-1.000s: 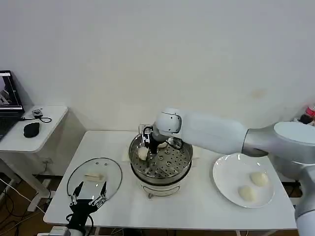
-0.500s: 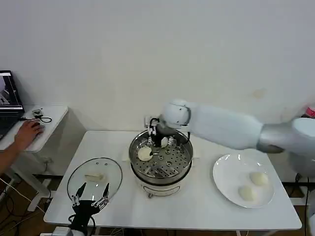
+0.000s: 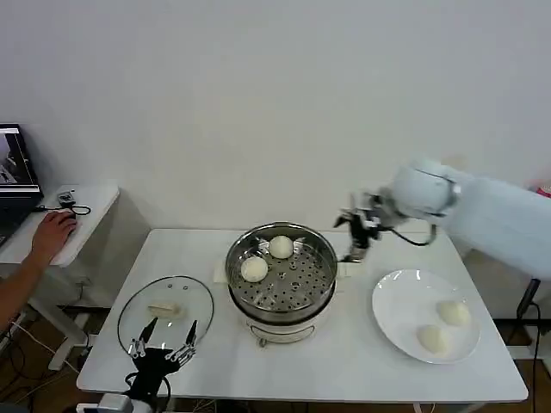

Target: Take steamed baozi put them in steamer then cover it.

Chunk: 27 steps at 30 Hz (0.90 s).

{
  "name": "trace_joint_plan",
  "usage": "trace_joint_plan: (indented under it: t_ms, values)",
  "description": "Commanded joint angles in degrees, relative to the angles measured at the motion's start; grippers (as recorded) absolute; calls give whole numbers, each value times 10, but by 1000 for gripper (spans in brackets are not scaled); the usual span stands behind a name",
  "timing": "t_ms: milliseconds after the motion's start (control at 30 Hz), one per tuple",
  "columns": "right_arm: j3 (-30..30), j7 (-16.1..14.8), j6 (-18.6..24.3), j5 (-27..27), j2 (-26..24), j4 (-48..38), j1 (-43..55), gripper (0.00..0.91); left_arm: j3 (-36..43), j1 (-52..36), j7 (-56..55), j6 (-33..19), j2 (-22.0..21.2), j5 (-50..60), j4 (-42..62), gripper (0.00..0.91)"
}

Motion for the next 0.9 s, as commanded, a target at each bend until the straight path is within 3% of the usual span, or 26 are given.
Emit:
trace_joint_plan:
  t_ms: [33,233,333,500,700,900]
  values:
    - [18,-38,69,-137,-164,46,-62,907,7,0,0,0,2,2,1,907]
    - [66,-27,83,-192,-178,31,-175,907,10,1,0,3,-1,13,-1,907]
    - [153,-30,87,-203,-186,23,-296,907,8,3,0,5,-1,13,-3,907]
    - [246,-44,91,-209,-196,26,-403,907,4,6,0,6,0,14,0,907]
    - [307,-47,94,-222,-186,14,-476,907,7,7,0,7,-3,19,5,907]
    - [322,-38,90,-223,-149,-21,-501,907,6,9,0,10,-3,20,1,907]
